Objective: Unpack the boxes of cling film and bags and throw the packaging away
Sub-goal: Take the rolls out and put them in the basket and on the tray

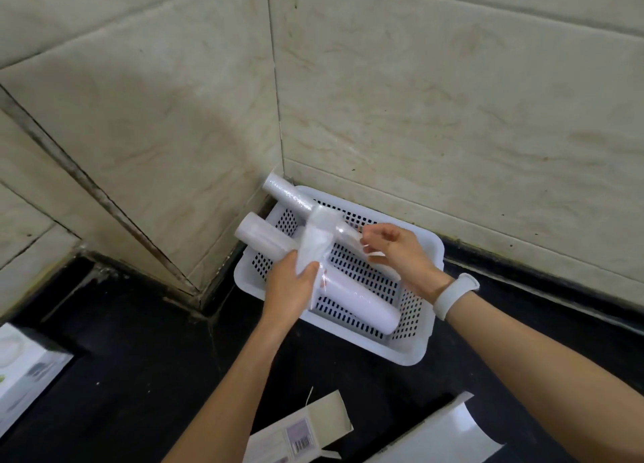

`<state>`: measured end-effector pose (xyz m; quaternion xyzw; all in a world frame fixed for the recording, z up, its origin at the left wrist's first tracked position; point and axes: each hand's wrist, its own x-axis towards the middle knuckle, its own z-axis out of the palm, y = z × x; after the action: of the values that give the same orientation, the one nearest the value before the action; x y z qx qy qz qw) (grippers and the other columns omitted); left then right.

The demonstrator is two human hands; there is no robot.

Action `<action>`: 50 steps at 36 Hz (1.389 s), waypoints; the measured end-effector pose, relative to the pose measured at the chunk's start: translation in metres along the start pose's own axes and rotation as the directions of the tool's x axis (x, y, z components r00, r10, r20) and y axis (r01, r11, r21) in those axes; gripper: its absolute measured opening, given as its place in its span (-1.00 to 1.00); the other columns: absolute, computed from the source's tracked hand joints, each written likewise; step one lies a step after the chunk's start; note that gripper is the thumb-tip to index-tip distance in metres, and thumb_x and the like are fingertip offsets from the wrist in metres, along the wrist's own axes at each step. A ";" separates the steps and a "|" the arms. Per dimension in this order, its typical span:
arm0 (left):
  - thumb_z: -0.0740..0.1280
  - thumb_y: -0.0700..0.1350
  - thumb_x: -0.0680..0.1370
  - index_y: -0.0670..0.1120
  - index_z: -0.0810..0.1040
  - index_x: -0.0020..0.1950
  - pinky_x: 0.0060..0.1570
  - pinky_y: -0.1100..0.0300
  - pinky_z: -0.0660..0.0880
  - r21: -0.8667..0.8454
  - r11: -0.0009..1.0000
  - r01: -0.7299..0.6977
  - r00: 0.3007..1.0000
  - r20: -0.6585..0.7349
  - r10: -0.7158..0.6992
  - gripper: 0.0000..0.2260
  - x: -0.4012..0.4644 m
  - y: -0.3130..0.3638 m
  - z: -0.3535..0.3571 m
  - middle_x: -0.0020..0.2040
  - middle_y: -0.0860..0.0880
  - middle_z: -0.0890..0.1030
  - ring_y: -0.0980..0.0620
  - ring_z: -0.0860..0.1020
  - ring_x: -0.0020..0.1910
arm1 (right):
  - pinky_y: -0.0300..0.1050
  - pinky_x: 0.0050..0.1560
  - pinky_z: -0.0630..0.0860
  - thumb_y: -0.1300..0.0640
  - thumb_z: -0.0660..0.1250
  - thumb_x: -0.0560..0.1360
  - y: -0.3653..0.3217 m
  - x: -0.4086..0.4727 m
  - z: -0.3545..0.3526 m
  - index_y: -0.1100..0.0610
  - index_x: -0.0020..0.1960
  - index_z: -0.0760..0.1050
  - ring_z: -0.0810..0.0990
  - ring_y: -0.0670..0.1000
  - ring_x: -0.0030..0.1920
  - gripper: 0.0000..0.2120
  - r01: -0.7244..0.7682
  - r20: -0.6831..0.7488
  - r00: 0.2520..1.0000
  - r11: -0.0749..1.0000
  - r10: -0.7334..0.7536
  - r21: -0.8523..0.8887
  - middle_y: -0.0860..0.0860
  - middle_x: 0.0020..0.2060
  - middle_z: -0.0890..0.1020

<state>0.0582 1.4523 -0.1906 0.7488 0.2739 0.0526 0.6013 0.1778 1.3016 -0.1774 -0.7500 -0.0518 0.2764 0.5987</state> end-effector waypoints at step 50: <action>0.29 -0.29 0.45 -0.03 0.49 0.05 -0.04 0.09 0.57 -0.046 0.995 -0.093 0.674 0.732 0.097 -0.77 -0.434 0.061 0.377 0.02 -0.07 0.62 -0.04 0.61 -0.01 | -0.32 -0.05 0.39 0.08 0.36 0.42 0.241 -0.619 -0.286 -0.04 0.16 0.46 0.54 -0.13 0.01 -0.68 -0.165 -0.819 0.574 0.981 0.013 -0.100 -0.14 0.03 0.57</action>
<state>-0.1332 0.9108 -0.1279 0.7189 -0.0292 -0.2198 0.6588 -0.2678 0.7335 -0.1452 -0.8415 0.2438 -0.0739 0.4764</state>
